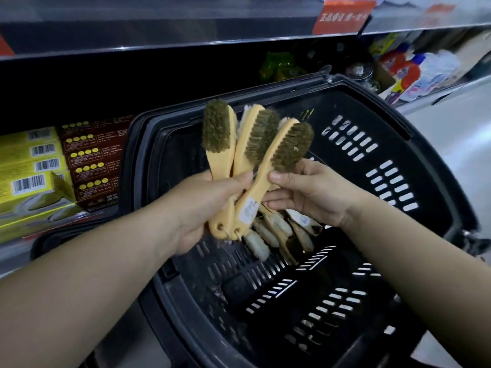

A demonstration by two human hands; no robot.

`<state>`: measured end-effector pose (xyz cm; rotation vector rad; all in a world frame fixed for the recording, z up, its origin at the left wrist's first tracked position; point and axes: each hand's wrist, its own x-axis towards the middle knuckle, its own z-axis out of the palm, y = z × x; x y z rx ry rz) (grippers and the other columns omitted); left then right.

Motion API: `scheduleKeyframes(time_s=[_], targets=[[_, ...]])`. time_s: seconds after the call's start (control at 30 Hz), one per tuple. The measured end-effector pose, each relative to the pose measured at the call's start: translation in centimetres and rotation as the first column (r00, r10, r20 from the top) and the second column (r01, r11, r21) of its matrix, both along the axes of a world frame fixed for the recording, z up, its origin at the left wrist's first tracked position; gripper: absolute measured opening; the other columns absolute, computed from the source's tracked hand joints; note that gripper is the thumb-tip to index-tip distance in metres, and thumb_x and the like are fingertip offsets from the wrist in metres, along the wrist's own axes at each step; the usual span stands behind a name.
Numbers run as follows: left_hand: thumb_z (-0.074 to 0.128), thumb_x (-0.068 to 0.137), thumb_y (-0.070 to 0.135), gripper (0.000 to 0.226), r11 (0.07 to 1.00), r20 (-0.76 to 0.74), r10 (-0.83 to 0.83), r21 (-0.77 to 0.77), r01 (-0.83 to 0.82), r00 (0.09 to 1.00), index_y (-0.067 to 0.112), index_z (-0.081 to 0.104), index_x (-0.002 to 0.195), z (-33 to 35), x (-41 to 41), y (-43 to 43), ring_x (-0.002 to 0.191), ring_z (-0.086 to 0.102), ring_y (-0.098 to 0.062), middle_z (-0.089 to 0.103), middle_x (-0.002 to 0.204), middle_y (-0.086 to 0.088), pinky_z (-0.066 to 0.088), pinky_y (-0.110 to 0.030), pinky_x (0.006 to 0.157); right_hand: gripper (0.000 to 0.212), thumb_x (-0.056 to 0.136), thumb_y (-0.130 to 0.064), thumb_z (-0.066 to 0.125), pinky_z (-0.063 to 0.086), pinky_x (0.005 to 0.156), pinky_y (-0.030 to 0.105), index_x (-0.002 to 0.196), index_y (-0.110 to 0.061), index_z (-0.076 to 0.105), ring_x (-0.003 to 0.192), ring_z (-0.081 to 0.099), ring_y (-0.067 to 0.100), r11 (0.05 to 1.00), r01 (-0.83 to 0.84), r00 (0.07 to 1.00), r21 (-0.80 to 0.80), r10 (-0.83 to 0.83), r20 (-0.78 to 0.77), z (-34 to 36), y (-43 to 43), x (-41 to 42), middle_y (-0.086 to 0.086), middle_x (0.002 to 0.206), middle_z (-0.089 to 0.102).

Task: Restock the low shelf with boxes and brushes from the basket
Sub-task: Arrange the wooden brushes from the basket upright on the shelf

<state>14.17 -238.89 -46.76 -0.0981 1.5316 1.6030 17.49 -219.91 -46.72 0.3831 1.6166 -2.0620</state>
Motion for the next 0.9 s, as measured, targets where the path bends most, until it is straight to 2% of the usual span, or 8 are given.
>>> scheduleKeyframes(time_s=[0.13, 0.3, 0.33, 0.4, 0.47, 0.5, 0.7, 0.9], targets=[[0.077, 0.067, 0.021, 0.036, 0.997, -0.072, -0.07, 0.017, 0.072, 0.995, 0.021, 0.068, 0.102, -0.1, 0.2, -0.2, 0.069, 0.069, -0.011, 0.074, 0.085, -0.001, 0.049, -0.023, 0.046, 0.029, 0.071, -0.015, 0.064, 0.056, 0.061, 0.019, 0.097, -0.008, 0.056, 0.067, 0.068, 0.011, 0.999, 0.034, 0.999, 0.04, -0.032, -0.042, -0.9, 0.1, -0.3, 0.002, 0.079, 0.071], [0.077, 0.072, 0.012, 0.021, 0.99, -0.198, -0.027, -0.144, -0.002, 0.98, 0.017, 0.069, 0.09, -1.3, 0.0, 0.1, 0.068, 0.065, -0.017, 0.071, 0.076, -0.002, 0.047, -0.026, 0.055, 0.041, 0.08, 0.003, 0.067, 0.052, 0.087, 0.028, 0.118, 0.003, 0.053, 0.095, 0.063, 0.017, 0.928, -0.204, 0.979, 0.312, 0.189, 0.077, -4.8, 2.9, -1.9, 0.009, 0.104, 0.064], [0.077, 0.072, 0.014, 0.021, 0.987, -0.202, -0.019, -0.158, -0.014, 0.979, 0.017, 0.069, 0.091, -1.4, -0.1, 0.2, 0.066, 0.065, -0.018, 0.071, 0.077, -0.004, 0.047, -0.026, 0.054, 0.037, 0.082, -0.001, 0.067, 0.049, 0.085, 0.027, 0.117, -0.003, 0.056, 0.091, 0.061, 0.013, 0.813, -0.281, 0.959, 0.509, 0.254, 0.124, -6.3, 3.5, -2.5, 0.007, 0.103, 0.063], [0.077, 0.073, 0.018, 0.019, 0.986, -0.204, -0.021, -0.169, -0.014, 0.979, 0.017, 0.069, 0.09, -1.5, -0.2, 0.2, 0.055, 0.062, -0.015, 0.07, 0.073, -0.003, 0.044, -0.022, 0.046, 0.044, 0.085, -0.013, 0.066, 0.042, 0.087, 0.026, 0.127, -0.013, 0.051, 0.096, 0.056, 0.014, 0.333, -0.482, 0.85, 0.811, 0.402, 0.341, -9.7, 4.8, -3.4, 0.005, 0.113, 0.061], [0.076, 0.074, 0.019, 0.014, 0.986, -0.207, -0.033, -0.165, -0.001, 0.978, 0.02, 0.07, 0.086, -1.5, -0.2, 0.3, 0.049, 0.06, -0.01, 0.069, 0.066, 0.002, 0.041, -0.018, 0.041, 0.059, 0.09, -0.016, 0.057, 0.041, 0.082, 0.03, 0.143, -0.022, 0.031, 0.109, 0.053, 0.023, -0.054, -0.609, 0.702, 0.792, 0.428, 0.569, -12.9, 5.6, -3.2, 0.006, 0.131, 0.051], [0.076, 0.074, 0.019, 0.013, 0.987, -0.206, -0.04, -0.164, 0.006, 0.978, 0.02, 0.07, 0.085, -1.4, -0.2, 0.3, 0.048, 0.06, -0.009, 0.069, 0.064, 0.002, 0.041, -0.018, 0.04, 0.06, 0.092, -0.017, 0.05, 0.041, 0.079, 0.033, 0.146, -0.026, 0.025, 0.113, 0.051, 0.028, -0.097, -0.647, 0.664, 0.756, 0.417, 0.621, -14.6, 5.7, -2.8, 0.008, 0.136, 0.046], [0.076, 0.074, 0.019, 0.019, 0.988, -0.181, -0.043, -0.156, 0.014, 0.983, 0.02, 0.07, 0.093, -1.5, -0.5, 1.4, 0.074, 0.066, -0.018, 0.072, 0.085, -0.003, 0.051, -0.03, 0.06, 0.049, 0.097, -0.045, 0.039, 0.036, 0.103, 0.038, 0.135, -0.016, 0.046, 0.122, 0.048, 0.03, 0.261, -0.582, 0.813, 0.77, 0.219, 0.54, -18.9, 4.3, -2.5, 0.013, 0.135, 0.051], [0.073, 0.077, 0.023, 0.016, 0.987, -0.159, -0.04, -0.161, 0.014, 0.987, 0.026, 0.071, 0.093, -1.7, -1.1, 3.0, 0.078, 0.068, -0.012, 0.074, 0.085, 0.005, 0.052, -0.029, 0.061, 0.027, 0.083, -0.03, 0.068, 0.046, 0.068, 0.026, 0.103, -0.014, 0.061, 0.091, 0.062, 0.02, 0.14, -0.656, 0.729, 0.742, 0.374, 0.574, -13.9, 8.5, -6.1, 0.005, 0.096, 0.063]])
